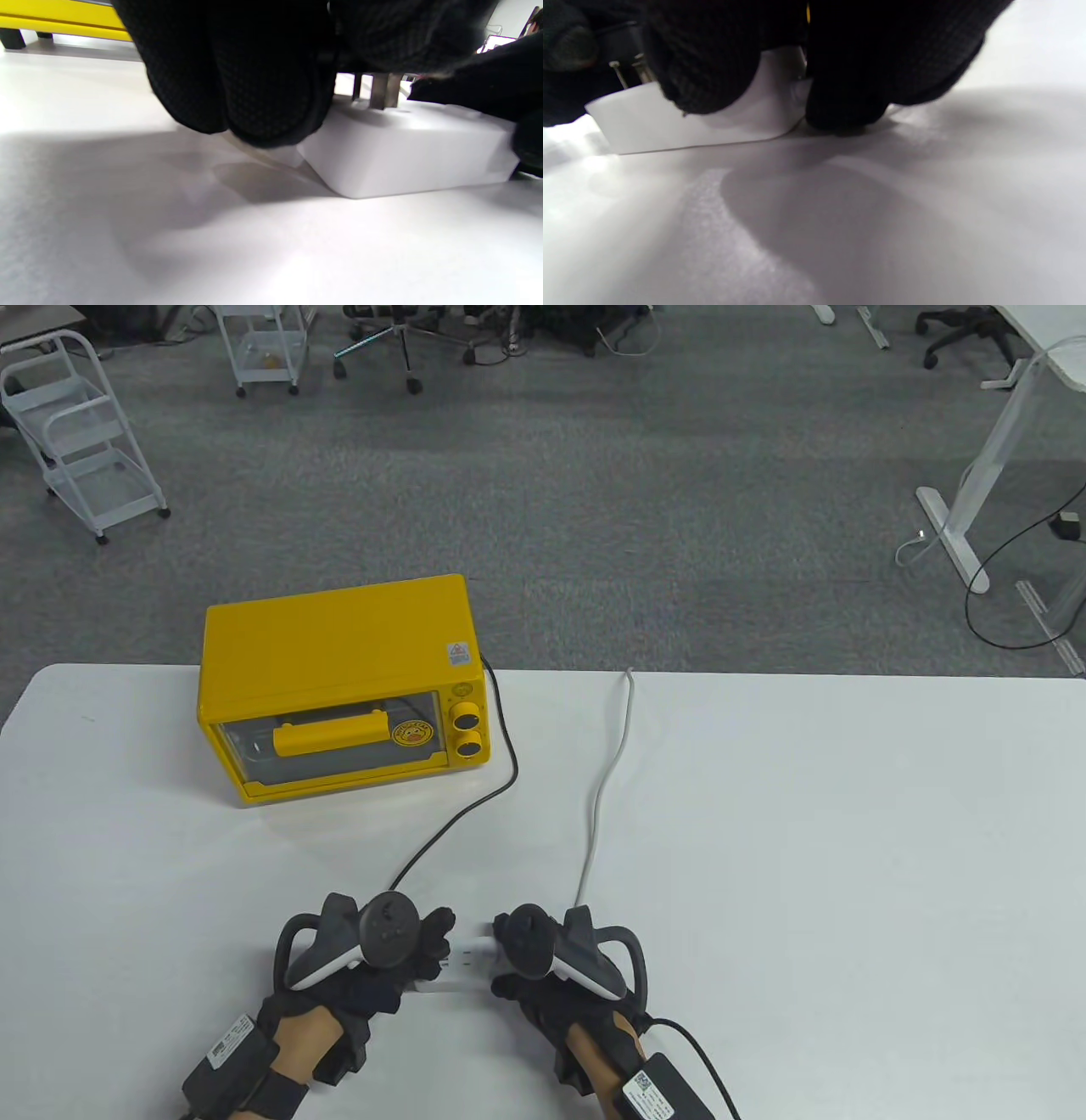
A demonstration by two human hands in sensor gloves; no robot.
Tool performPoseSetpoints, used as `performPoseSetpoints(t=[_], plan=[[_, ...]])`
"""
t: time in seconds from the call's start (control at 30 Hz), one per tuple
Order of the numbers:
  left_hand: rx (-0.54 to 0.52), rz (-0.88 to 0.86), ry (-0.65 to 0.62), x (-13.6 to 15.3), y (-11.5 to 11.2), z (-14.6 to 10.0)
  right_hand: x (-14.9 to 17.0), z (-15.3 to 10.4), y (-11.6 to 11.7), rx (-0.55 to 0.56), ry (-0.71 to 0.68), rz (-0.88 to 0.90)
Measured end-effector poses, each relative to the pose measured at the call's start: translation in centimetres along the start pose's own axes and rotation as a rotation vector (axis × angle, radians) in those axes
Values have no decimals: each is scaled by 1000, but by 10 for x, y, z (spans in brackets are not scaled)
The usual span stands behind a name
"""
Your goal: Plug the oven into the power strip
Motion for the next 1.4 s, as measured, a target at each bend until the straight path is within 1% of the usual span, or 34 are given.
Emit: performPoseSetpoints(t=[0.2,0.3,0.33,0.4,0.47,0.5,0.53,0.57,0.6,0.63,0.7,0.73,0.83,1.03,1.13,1.23,1.27,1.3,1.4], plan=[[-20,134,75,-16,10,1,-1,0,0,2,-1,-10],[-63,142,86,-17,8,-3,-2,-1,0,4,-3,-18],[-99,162,73,-20,6,-5,-2,0,0,6,-6,-26],[-132,217,51,-28,5,-9,-3,0,0,6,-7,-30],[-168,332,82,-36,4,-10,-3,0,0,7,-8,-34],[-152,316,82,-36,4,-8,-3,-1,0,9,-9,-33],[-125,260,88,-31,5,-6,-3,-1,0,12,-9,-32],[-96,200,92,-25,3,-2,-3,-1,0,12,-9,-33],[-63,187,106,-22,1,1,-3,-1,0,12,-10,-33],[-82,168,99,-22,-1,1,-4,-1,0,12,-10,-35],[-84,239,111,-28,-2,-1,-4,-1,0,12,-10,-37],[-92,301,116,-33,-3,-3,-4,-1,0,12,-9,-39],[-68,324,115,-37,-8,-4,-4,-1,0,11,-7,-43],[-96,243,103,-30,-20,-10,-5,-1,0,14,-5,-45],[-59,203,114,-28,-21,-10,-5,-1,0,14,-4,-38],[23,169,135,-22,-18,-9,-4,-2,0,17,-6,-36],[31,138,130,-19,-17,-10,-4,-2,1,19,-6,-33],[12,117,128,-17,-16,-11,-4,-2,0,18,-6,-31],[-101,35,129,-5,-7,-24,-4,-2,1,18,-10,-35]])
Point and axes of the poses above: the tracker on the back of each hand, its own x axis roughly to the little-finger side, its own z axis roughly from the wrist to the fingertips, y = z × x, the point moved 1 cm from there along z, roughly from the wrist to the fingertips, and after that the axes turned 8 degrees about x, right-handed, at the moved point
